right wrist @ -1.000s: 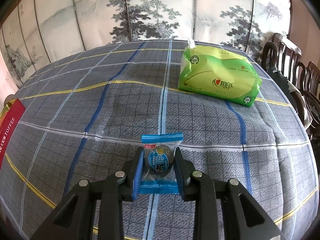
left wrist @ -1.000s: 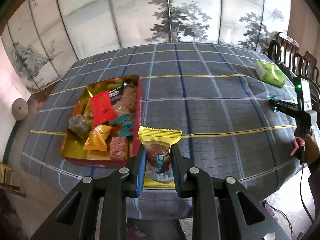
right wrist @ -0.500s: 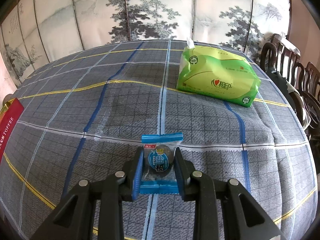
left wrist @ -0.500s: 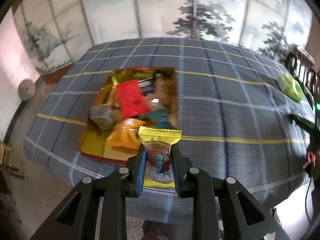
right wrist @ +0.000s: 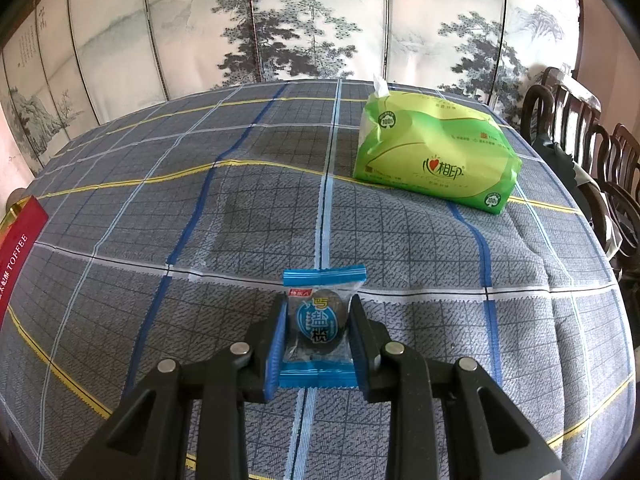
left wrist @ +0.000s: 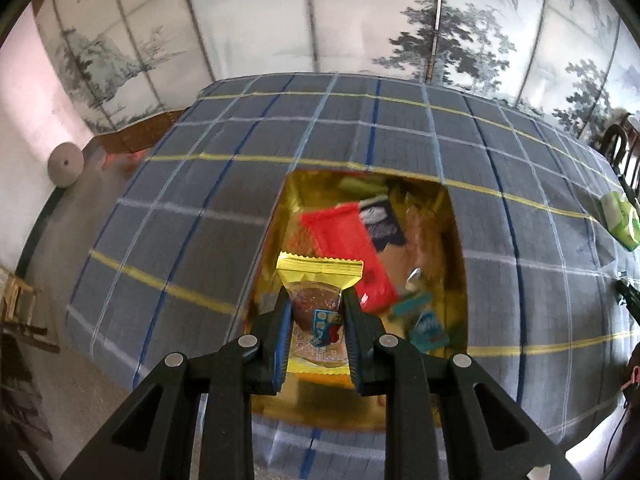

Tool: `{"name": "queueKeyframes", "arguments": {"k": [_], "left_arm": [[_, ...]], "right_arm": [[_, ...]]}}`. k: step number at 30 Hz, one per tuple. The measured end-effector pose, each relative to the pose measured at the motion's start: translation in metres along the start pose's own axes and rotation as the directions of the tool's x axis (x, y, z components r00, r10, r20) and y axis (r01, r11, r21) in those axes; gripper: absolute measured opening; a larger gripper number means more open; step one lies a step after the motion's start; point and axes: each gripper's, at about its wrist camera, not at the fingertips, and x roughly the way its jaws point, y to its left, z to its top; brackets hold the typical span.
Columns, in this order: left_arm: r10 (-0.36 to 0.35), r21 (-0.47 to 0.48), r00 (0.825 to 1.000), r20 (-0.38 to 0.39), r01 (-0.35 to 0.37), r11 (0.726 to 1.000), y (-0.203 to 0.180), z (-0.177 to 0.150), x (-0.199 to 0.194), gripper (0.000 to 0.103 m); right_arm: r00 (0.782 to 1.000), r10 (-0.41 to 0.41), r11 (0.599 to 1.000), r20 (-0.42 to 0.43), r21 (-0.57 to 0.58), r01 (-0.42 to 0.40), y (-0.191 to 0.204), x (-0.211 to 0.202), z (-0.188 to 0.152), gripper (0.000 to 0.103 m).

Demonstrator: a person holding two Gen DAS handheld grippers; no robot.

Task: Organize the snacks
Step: 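Carry the yellow candy over the gold tin with the left gripper, then lower the yellow candy into the tin and open the left gripper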

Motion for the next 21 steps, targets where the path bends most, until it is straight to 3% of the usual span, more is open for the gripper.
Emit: {"name": "queueKeyframes", "arguments": {"k": [6, 11, 21], "left_arm": [[-0.018, 0.05, 1.0, -0.003, 0.018, 0.999, -0.014, 0.041, 0.028, 0.021], [-0.022, 0.034, 0.999, -0.039, 0.023, 0.999, -0.013, 0.073, 0.059, 0.021], [0.028, -0.001, 0.993, -0.111, -0.028, 1.0, 0.0, 0.095, 0.114, 0.021]], "right_arm": [[1.0, -0.002, 1.0, -0.001, -0.002, 0.002, -0.001, 0.0, 0.0, 0.029], [1.0, -0.001, 1.0, -0.001, -0.002, 0.001, -0.001, 0.0, 0.0, 0.029], [1.0, -0.001, 1.0, -0.001, -0.002, 0.001, -0.001, 0.0, 0.0, 0.029]]}}
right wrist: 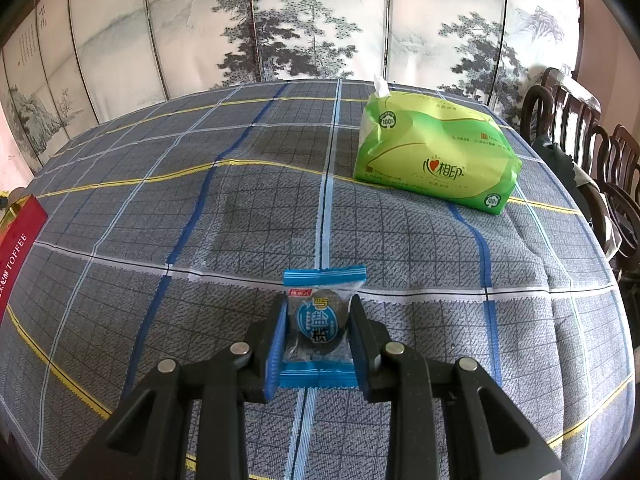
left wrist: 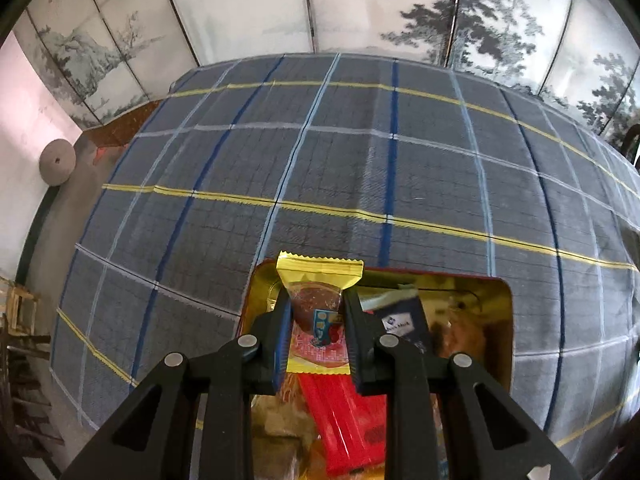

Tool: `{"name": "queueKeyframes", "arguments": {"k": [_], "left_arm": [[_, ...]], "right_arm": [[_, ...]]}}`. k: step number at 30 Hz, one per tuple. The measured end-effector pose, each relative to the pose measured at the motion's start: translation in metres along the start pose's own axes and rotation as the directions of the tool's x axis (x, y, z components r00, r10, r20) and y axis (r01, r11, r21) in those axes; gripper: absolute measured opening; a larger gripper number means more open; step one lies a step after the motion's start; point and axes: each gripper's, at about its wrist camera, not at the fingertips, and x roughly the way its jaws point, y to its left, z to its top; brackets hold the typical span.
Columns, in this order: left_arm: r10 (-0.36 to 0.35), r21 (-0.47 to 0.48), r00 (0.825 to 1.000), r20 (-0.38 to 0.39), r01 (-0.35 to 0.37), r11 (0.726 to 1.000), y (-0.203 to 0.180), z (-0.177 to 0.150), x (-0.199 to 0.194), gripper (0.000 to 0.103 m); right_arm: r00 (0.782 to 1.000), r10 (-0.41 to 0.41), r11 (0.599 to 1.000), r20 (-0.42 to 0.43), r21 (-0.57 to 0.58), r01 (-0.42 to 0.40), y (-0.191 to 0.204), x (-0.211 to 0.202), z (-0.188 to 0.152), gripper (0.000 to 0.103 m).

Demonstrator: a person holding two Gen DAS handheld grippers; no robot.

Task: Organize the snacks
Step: 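Lower the yellow candy into the tin and open the left gripper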

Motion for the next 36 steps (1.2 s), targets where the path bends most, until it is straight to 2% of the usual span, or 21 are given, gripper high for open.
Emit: {"name": "queueKeyframes", "arguments": {"k": [16, 17, 18, 21, 24, 30, 36], "left_arm": [[0.024, -0.001, 1.0, 0.007, -0.024, 1.0, 0.003, 0.0, 0.02, 0.026], [0.029, 0.0, 0.999, 0.015, -0.029, 1.0, 0.003, 0.0, 0.019, 0.03], [0.026, 0.0, 0.999, 0.029, -0.026, 1.0, 0.003, -0.001, 0.017, 0.04], [0.019, -0.019, 0.996, 0.091, -0.017, 1.0, 0.007, -0.004, 0.004, 0.06], [0.015, -0.034, 0.99, 0.138, -0.01, 0.999, 0.009, -0.009, -0.017, 0.066], [0.003, -0.051, 0.983, 0.185, 0.007, 0.999, 0.001, -0.051, -0.062, 0.068], [-0.029, -0.11, 0.976, 0.214, 0.053, 0.992, 0.008, -0.122, -0.103, 0.069]], "right_arm": [[1.0, -0.002, 1.0, 0.0, -0.002, 0.002, 0.0, 0.0, 0.0, 0.03], [1.0, -0.002, 1.0, 0.0, -0.002, 0.002, -0.001, 0.0, 0.0, 0.03], [1.0, -0.002, 1.0, 0.0, -0.002, 0.002, -0.001, 0.0, 0.0, 0.03], [1.0, -0.003, 1.0, -0.001, -0.003, 0.003, 0.0, 0.0, 0.0, 0.03], [1.0, -0.003, 1.0, -0.001, -0.003, 0.003, 0.0, 0.0, 0.0, 0.03], [1.0, -0.01, 1.0, -0.001, -0.011, 0.01, 0.001, -0.001, 0.0, 0.03], [1.0, -0.014, 1.0, -0.002, -0.028, 0.014, 0.005, -0.003, -0.003, 0.03]]}}
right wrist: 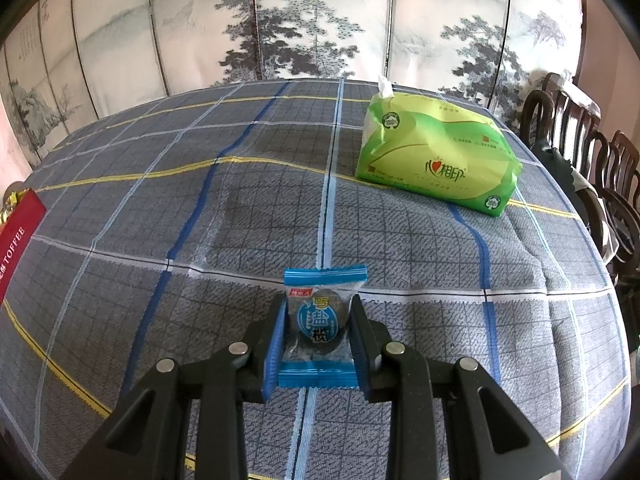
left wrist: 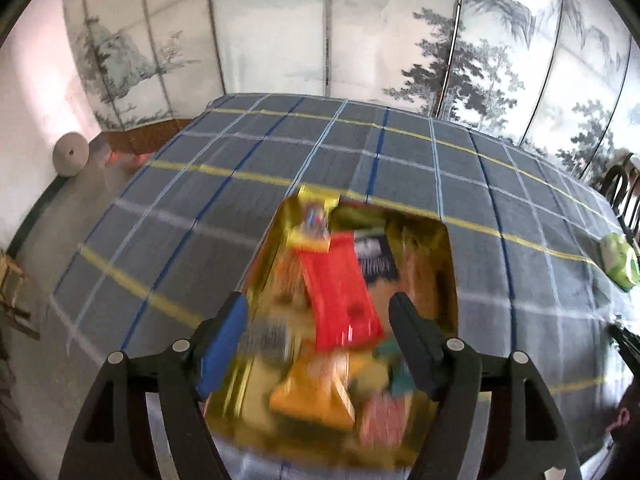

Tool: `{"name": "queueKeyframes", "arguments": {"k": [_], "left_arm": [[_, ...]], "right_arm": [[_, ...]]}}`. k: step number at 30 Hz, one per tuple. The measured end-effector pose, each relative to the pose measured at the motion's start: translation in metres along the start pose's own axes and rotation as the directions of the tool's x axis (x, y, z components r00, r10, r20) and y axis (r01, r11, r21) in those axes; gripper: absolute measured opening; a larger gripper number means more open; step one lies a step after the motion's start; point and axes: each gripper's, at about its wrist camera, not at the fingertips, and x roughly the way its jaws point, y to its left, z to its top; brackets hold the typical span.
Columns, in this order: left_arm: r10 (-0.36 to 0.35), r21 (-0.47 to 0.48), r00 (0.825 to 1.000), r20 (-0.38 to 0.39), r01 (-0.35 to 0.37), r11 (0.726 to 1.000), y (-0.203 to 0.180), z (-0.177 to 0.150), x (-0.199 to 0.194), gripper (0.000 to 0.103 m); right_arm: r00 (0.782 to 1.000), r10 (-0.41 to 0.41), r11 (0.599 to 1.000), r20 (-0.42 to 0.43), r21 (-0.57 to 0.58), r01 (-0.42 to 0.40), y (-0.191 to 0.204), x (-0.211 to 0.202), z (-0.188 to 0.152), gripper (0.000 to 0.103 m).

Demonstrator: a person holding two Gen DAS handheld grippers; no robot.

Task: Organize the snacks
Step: 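Lower the yellow candy into the tin and open the left gripper, then carry the blue candy packet over the gold tin with the right gripper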

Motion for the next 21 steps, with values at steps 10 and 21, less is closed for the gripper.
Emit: {"name": "queueKeyframes", "arguments": {"k": [10, 21], "left_arm": [[0.023, 0.125, 0.999, 0.029, -0.027, 0.992, -0.029, -0.078, -0.054, 0.069], [-0.021, 0.163, 0.998, 0.053, 0.012, 0.986, -0.047, -0.104, -0.077, 0.075]], "right_arm": [[0.997, 0.072, 0.995, 0.012, 0.071, -0.073, 0.004, -0.017, -0.014, 0.029], [0.972, 0.221, 0.975, 0.079, 0.021, -0.223, 0.064, -0.059, -0.002, 0.029]]}}
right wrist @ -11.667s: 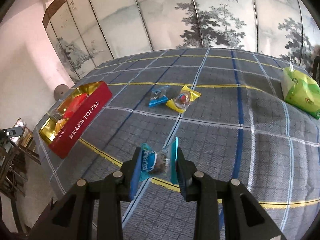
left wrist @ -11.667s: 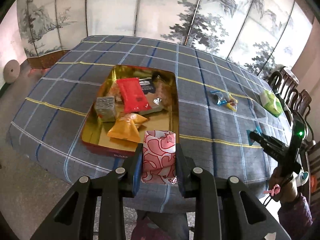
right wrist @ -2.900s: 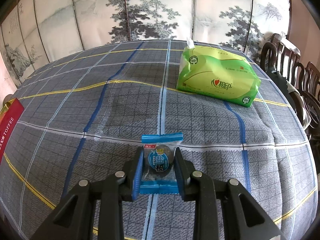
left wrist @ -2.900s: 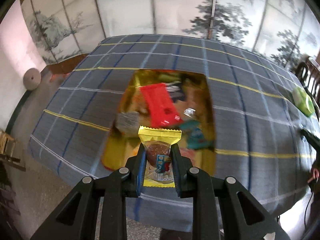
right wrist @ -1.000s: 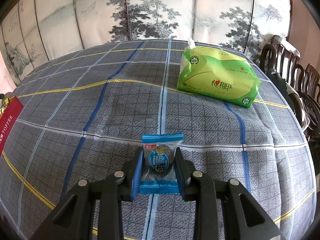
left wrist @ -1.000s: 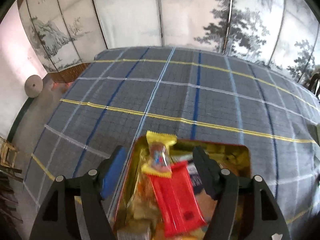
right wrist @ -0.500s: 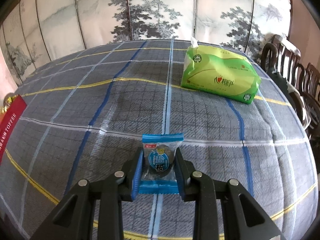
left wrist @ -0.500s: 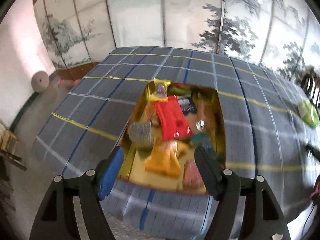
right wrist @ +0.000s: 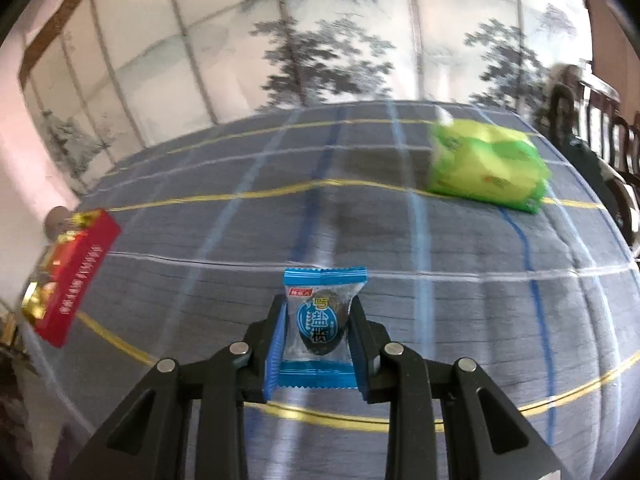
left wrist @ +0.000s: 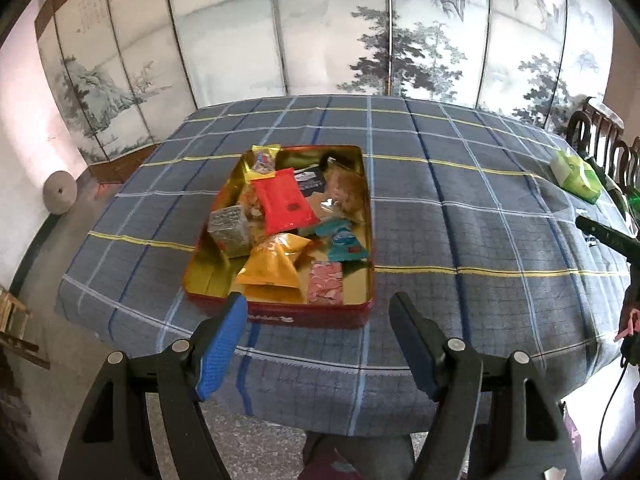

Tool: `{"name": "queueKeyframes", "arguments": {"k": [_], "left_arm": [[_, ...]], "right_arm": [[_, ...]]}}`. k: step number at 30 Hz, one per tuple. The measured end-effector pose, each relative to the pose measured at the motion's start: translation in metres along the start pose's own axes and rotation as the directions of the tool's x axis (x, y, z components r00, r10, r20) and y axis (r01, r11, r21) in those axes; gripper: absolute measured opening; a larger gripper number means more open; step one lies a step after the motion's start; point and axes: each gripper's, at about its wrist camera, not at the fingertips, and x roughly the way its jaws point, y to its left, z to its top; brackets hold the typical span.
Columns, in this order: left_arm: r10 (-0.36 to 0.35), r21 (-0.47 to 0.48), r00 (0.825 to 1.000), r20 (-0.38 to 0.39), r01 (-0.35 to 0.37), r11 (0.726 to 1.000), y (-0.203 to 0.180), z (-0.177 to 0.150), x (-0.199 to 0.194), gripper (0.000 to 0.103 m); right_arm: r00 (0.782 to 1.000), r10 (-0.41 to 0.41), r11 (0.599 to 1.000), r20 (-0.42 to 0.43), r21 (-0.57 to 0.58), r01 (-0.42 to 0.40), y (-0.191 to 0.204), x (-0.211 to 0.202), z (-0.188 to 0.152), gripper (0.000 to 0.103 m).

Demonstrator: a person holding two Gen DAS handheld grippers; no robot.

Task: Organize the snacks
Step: 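Carry the blue candy packet over the gold tin with the right gripper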

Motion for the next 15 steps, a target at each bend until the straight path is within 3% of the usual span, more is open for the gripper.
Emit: {"name": "queueKeyframes", "arguments": {"k": [2, 8, 15], "left_arm": [[0.035, -0.003, 0.999, -0.001, -0.035, 0.999, 0.005, -0.004, -0.001, 0.082], [0.086, -0.044, 0.996, -0.007, -0.086, 0.995, 0.029, -0.018, -0.004, 0.083], [0.126, -0.126, 0.992, -0.018, -0.128, 0.984, 0.066, -0.028, -0.007, 0.083]], "right_arm": [[0.999, 0.038, 0.999, 0.006, -0.039, -0.038, 0.026, -0.002, 0.003, 0.029], [0.981, 0.196, 0.97, -0.011, -0.146, -0.196, 0.114, -0.004, 0.004, 0.029], [0.918, 0.386, 0.89, -0.088, -0.227, -0.396, 0.22, 0.003, 0.007, 0.029]]}}
